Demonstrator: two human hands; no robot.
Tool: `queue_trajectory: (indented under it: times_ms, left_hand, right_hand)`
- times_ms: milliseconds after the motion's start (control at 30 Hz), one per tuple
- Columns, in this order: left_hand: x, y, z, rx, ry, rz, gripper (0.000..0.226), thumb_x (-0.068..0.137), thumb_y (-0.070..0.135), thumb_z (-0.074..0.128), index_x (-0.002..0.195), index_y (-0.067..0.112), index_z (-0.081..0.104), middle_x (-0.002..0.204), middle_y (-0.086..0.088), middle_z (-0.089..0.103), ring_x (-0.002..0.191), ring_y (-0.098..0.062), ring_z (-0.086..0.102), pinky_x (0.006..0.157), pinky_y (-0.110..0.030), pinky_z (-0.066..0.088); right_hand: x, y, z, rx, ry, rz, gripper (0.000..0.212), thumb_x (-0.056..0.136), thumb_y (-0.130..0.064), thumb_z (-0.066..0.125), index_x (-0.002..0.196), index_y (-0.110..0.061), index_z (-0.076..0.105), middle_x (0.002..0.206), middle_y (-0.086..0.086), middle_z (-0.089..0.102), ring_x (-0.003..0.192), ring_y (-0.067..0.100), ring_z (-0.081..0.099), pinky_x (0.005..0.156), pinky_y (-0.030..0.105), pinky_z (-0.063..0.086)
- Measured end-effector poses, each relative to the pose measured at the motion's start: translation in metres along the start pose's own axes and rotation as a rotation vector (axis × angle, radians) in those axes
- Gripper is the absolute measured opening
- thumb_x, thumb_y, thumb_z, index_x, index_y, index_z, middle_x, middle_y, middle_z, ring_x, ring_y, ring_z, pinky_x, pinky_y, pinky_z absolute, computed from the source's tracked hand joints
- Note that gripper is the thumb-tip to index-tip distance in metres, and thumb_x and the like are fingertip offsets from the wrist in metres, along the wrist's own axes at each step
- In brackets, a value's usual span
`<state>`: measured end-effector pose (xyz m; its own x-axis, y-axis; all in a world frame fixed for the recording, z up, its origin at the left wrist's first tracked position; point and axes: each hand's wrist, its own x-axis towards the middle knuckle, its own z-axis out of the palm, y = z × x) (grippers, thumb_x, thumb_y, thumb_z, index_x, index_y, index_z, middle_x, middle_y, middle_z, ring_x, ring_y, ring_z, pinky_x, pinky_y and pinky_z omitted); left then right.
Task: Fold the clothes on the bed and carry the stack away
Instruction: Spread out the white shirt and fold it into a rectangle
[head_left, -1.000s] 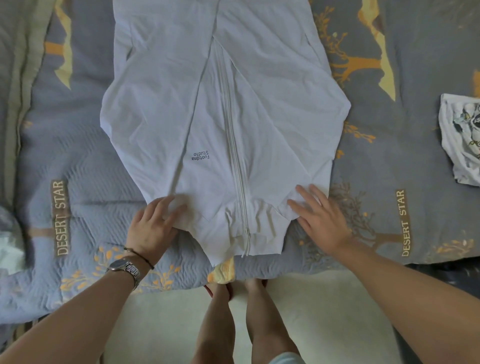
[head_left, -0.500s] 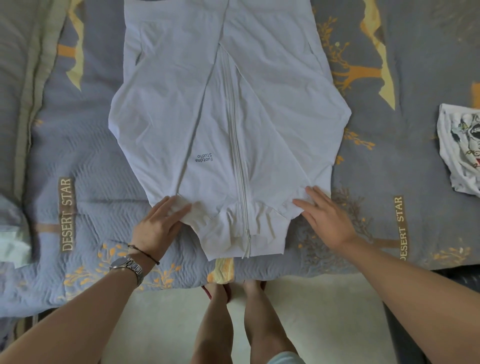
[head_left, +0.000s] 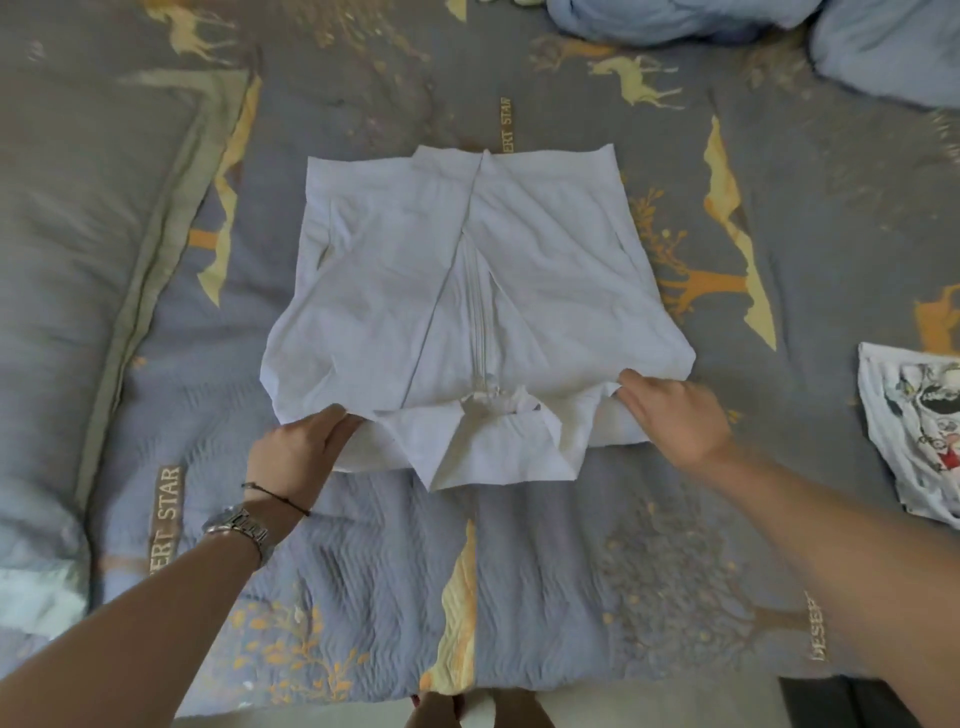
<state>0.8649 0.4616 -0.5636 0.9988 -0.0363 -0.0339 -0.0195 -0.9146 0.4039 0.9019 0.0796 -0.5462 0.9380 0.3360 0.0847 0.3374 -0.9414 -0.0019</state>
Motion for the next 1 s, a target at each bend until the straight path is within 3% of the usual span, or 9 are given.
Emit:
queue_trajectory:
  times_ms: [67, 167, 267, 400, 500, 667, 867, 933, 1000]
  left_hand:
    - [0.031, -0.003, 0.000, 0.032, 0.007, -0.054, 0.051, 0.086, 0.055, 0.032, 0.078, 0.013, 0.059, 0.062, -0.013, 0.064, 0.057, -0.038, 0.061, 0.047, -0.033, 0.040]
    - [0.074, -0.010, 0.008, 0.076, 0.023, -0.077, 0.034, 0.092, 0.040, 0.050, 0.079, 0.010, 0.057, 0.060, -0.013, 0.062, 0.056, -0.037, 0.060, 0.048, -0.030, 0.034]
    - [0.106, -0.019, 0.024, 0.087, -0.013, -0.102, 0.030, 0.094, 0.039, 0.046, 0.085, 0.012, 0.055, 0.061, -0.010, 0.061, 0.058, -0.034, 0.059, 0.049, -0.029, 0.032]
    - [0.126, -0.031, 0.050, 0.059, -0.057, -0.149, 0.026, 0.095, 0.041, 0.042, 0.094, 0.017, 0.052, 0.074, -0.009, 0.066, 0.068, -0.034, 0.062, 0.054, -0.032, 0.037]
    - [0.128, -0.035, 0.063, 0.044, -0.069, -0.184, 0.022, 0.095, 0.040, 0.043, 0.097, 0.020, 0.051, 0.089, -0.003, 0.067, 0.075, -0.032, 0.062, 0.057, -0.032, 0.039]
    - [0.126, -0.040, 0.074, 0.000, -0.074, -0.161, 0.018, 0.094, 0.034, 0.046, 0.097, 0.018, 0.052, 0.098, -0.003, 0.063, 0.076, -0.033, 0.060, 0.058, -0.035, 0.044]
    - [0.125, -0.047, 0.079, 0.018, -0.086, -0.127, 0.013, 0.095, 0.032, 0.046, 0.096, 0.021, 0.051, 0.100, -0.002, 0.059, 0.069, -0.033, 0.060, 0.054, -0.031, 0.041]
    - [0.126, -0.048, 0.077, 0.032, -0.092, -0.112, 0.014, 0.095, 0.033, 0.044, 0.096, 0.021, 0.051, 0.097, -0.001, 0.060, 0.066, -0.032, 0.060, 0.052, -0.033, 0.044]
    - [0.130, -0.049, 0.072, 0.050, -0.069, -0.116, 0.016, 0.095, 0.035, 0.043, 0.094, 0.021, 0.051, 0.092, -0.001, 0.059, 0.064, -0.031, 0.059, 0.051, -0.034, 0.046]
  right_hand:
    - [0.030, 0.006, 0.004, -0.053, -0.004, 0.021, 0.020, 0.076, -0.013, 0.060, 0.058, -0.005, 0.055, 0.032, 0.008, 0.043, 0.023, 0.025, 0.045, 0.030, 0.020, 0.030]
    - [0.067, 0.012, 0.019, -0.001, -0.098, 0.050, 0.030, 0.076, -0.013, 0.075, 0.064, -0.002, 0.050, 0.037, 0.017, 0.048, 0.029, 0.032, 0.050, 0.037, 0.023, 0.028]
    - [0.093, 0.016, 0.041, -0.014, -0.111, 0.039, 0.028, 0.078, -0.016, 0.075, 0.068, 0.001, 0.055, 0.036, 0.017, 0.049, 0.027, 0.031, 0.049, 0.033, 0.025, 0.032]
    - [0.107, 0.029, 0.082, -0.091, -0.266, 0.104, 0.034, 0.098, -0.033, 0.044, 0.112, -0.003, 0.054, 0.064, 0.016, 0.065, 0.056, 0.033, 0.063, 0.046, 0.030, 0.033]
    - [0.109, 0.035, 0.098, -0.072, -0.280, 0.116, 0.037, 0.099, -0.035, 0.039, 0.120, -0.008, 0.050, 0.071, 0.013, 0.066, 0.061, 0.033, 0.064, 0.047, 0.029, 0.032]
    - [0.107, 0.034, 0.107, -0.027, -0.326, 0.118, 0.031, 0.098, -0.032, 0.043, 0.107, -0.004, 0.051, 0.057, 0.008, 0.051, 0.048, 0.033, 0.058, 0.041, 0.028, 0.029]
    - [0.105, 0.039, 0.116, -0.003, -0.395, 0.164, 0.031, 0.099, -0.038, 0.035, 0.105, -0.009, 0.045, 0.060, 0.001, 0.044, 0.056, 0.031, 0.061, 0.041, 0.027, 0.022]
    - [0.104, 0.040, 0.113, -0.018, -0.376, 0.149, 0.031, 0.098, -0.036, 0.039, 0.103, -0.007, 0.049, 0.059, 0.000, 0.041, 0.052, 0.031, 0.060, 0.039, 0.025, 0.019]
    - [0.103, 0.040, 0.111, 0.025, -0.311, 0.110, 0.026, 0.093, -0.029, 0.055, 0.091, -0.003, 0.054, 0.052, 0.003, 0.044, 0.041, 0.030, 0.056, 0.036, 0.021, 0.021]
